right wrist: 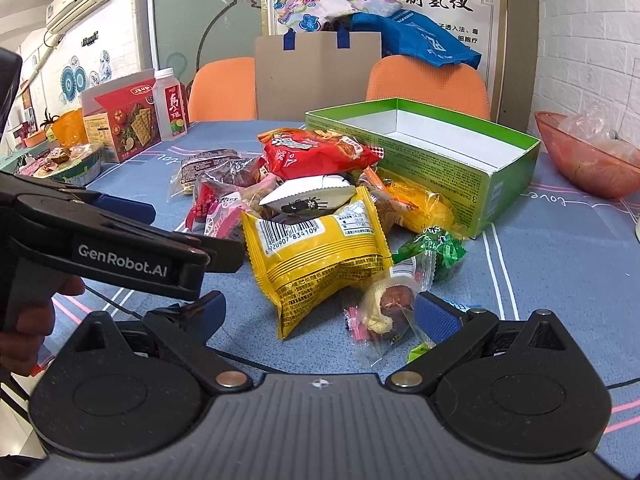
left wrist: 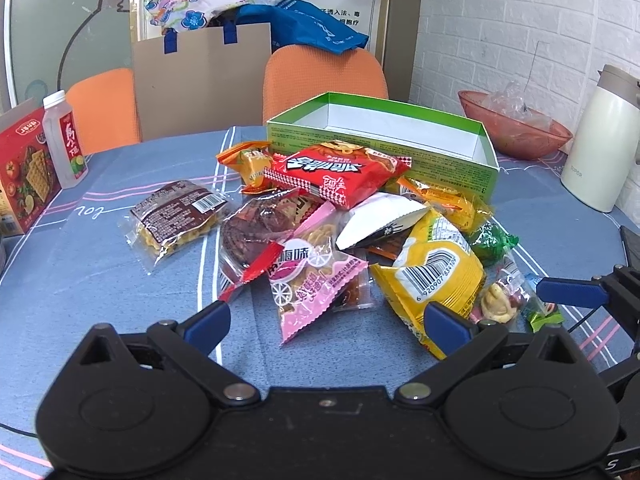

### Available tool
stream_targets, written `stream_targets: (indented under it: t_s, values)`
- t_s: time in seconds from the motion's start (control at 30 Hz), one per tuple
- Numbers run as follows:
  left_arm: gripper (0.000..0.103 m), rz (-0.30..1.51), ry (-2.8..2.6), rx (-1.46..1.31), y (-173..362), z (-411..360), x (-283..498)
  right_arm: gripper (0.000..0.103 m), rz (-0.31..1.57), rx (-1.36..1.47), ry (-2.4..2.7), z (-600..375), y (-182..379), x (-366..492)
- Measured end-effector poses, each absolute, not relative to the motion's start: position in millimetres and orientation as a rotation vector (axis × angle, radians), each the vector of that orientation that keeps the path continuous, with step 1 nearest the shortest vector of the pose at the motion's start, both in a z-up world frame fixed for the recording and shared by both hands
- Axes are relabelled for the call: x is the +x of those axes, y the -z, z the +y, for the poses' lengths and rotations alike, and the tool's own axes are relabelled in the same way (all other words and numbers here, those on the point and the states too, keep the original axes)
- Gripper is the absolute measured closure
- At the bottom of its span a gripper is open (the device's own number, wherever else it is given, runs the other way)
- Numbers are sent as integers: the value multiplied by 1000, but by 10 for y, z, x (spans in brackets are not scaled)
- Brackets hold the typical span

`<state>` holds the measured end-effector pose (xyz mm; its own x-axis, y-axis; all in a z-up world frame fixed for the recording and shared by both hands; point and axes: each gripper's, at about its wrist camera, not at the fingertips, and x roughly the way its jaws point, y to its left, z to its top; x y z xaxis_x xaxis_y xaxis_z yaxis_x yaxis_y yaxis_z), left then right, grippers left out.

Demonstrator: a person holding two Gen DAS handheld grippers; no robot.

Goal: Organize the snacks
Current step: 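Move both grippers open toward the snack pile beside the green box, then grasp the yellow snack bag with the left gripper while the right gripper grasps a yellow bag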

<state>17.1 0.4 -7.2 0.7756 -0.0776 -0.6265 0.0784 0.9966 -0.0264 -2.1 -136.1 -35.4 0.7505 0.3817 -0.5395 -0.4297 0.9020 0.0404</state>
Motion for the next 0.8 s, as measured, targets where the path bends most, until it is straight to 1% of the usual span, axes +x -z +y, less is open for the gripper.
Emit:
stream_targets:
  t_s: [0.27,0.5,0.63,0.8]
  values:
    - [0,669,94,-7,41,29,134,0,546,-81,-439,-1386,307,-42]
    - [0,636,206,-70,-102,78,75,0,500,-121,-495,-1309,231,-56]
    - [0,657,316,-132,-88,63,202,0,470,-160,-531,-1247,206,57]
    - [0,735,372,-187,36,-2,538,0,465,-308,-582,-1093,328,279]
